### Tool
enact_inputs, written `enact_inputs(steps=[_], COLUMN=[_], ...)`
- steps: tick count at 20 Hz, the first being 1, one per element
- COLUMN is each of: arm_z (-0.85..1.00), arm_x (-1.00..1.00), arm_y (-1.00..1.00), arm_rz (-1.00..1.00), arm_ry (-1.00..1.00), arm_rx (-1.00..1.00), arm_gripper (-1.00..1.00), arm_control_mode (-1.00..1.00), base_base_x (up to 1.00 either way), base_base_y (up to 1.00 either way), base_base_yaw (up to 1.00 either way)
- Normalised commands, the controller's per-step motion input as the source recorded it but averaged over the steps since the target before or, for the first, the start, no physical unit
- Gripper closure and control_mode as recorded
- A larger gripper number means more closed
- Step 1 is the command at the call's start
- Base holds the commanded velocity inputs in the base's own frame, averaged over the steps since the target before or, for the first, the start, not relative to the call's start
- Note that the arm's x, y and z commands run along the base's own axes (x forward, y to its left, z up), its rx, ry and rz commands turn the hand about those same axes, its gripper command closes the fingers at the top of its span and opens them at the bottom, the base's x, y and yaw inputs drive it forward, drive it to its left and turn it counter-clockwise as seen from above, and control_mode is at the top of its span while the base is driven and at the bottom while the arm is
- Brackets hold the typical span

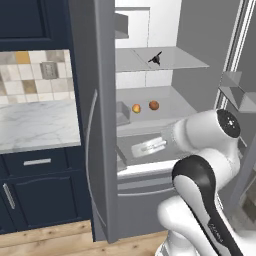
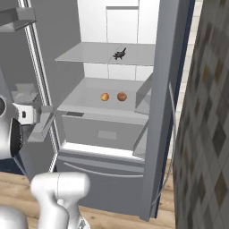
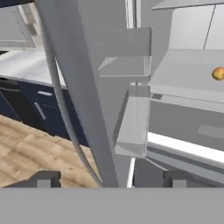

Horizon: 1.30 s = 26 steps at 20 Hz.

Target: Open the fridge, remove the mango, onion, and fish, and place them on any counter.

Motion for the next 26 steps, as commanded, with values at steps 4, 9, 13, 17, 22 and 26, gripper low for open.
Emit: enact_inputs(steps=[4, 9, 13, 17, 22, 26], arm_z=[0.12, 0.00, 0.01, 0.01, -0.22, -0.21], arm_x=[0.94, 1.00, 0.80, 0.64, 0.82, 0.21], arm_y=[-0.38, 0.00, 0.00, 0.12, 0.53, 0.71], arm_rz=[-0.16, -0.08, 0.00, 0.00, 0.01, 0.09], arm_ry=[0.00, 0.00, 0.00, 0.03, 0.13, 0.16], arm_rx=[0.00, 0.05, 0.16, 0.18, 0.04, 0.03], arm_gripper=[-1.00, -1.00, -1.00, -1.00, -1.00, -1.00], arm_control_mode=[-1.00, -1.00, -1.00, -1.00, -1.00, -1.00], base_base_x=[0.00, 0.00, 0.00, 0.00, 0.00, 0.00], base_base_y=[0.00, 0.00, 0.00, 0.00, 0.00, 0.00], base_base_yaw=[0.00, 0.00, 0.00, 0.00, 0.00, 0.00])
